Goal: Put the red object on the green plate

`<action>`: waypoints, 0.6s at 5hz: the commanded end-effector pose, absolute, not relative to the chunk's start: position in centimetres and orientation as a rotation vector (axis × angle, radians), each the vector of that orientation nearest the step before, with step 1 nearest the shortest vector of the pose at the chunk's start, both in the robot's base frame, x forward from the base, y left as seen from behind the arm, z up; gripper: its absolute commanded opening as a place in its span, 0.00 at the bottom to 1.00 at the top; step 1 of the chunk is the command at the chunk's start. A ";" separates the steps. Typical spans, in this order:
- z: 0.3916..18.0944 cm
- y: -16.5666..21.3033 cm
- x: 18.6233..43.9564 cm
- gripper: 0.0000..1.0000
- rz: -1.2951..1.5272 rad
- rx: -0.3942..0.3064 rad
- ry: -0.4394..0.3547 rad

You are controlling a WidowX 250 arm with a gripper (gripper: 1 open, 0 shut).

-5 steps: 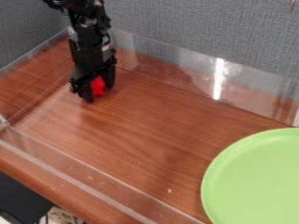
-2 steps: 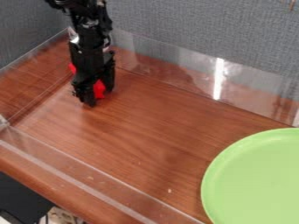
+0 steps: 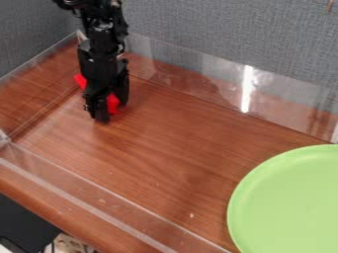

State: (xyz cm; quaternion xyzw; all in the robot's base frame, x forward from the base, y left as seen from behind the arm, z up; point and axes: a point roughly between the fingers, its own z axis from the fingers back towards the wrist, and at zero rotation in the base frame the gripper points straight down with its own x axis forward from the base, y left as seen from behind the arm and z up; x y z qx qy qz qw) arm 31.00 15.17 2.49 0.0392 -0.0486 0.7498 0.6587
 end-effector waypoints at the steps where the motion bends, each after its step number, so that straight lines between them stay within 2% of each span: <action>1: 4.6 17.1 31.0 0.00 1.838 0.082 -0.190; 3: 6.2 18.3 32.5 0.00 1.710 0.068 -0.182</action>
